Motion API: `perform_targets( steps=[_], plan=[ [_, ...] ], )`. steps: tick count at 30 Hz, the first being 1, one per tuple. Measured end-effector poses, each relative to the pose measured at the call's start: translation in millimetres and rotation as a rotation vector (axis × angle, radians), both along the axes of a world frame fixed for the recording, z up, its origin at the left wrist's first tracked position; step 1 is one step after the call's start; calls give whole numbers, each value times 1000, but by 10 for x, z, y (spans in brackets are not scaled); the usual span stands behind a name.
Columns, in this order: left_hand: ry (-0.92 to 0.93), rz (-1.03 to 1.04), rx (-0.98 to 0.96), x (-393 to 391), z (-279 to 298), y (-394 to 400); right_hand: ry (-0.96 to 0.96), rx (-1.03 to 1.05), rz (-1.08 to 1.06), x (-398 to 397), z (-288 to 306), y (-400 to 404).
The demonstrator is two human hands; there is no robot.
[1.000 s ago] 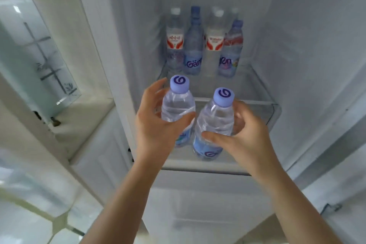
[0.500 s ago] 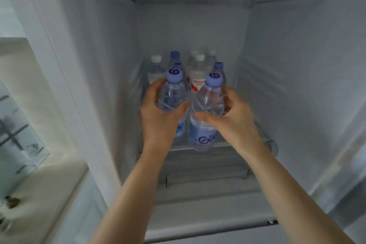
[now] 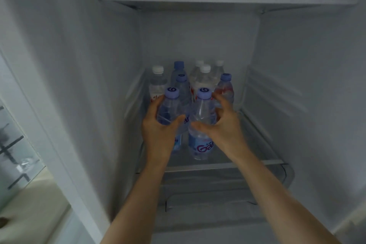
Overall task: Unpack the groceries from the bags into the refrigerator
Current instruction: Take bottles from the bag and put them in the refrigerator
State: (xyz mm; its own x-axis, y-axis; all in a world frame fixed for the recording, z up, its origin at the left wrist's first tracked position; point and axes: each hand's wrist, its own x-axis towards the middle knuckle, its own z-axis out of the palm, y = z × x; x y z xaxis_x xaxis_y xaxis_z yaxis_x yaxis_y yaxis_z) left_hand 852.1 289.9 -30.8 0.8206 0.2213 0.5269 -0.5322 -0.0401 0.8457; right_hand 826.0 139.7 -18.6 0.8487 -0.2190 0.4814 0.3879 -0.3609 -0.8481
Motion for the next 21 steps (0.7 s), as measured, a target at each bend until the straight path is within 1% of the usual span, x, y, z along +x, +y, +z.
perform_targets(
  steps=[6,11,15,18,21],
  plan=[
    [20,-10,-7,59,-146,53,5,-8,6,50,-77,12],
    [3,0,44,111,-209,91,-2,-28,-11,60,-125,-6],
    [-7,-16,67,70,-279,41,15,-52,23,42,-170,-19],
    [-23,-65,120,43,-415,32,16,-21,53,-41,-303,-4],
    [25,-13,180,-37,-598,32,28,-44,40,-118,-561,3]
  ],
)
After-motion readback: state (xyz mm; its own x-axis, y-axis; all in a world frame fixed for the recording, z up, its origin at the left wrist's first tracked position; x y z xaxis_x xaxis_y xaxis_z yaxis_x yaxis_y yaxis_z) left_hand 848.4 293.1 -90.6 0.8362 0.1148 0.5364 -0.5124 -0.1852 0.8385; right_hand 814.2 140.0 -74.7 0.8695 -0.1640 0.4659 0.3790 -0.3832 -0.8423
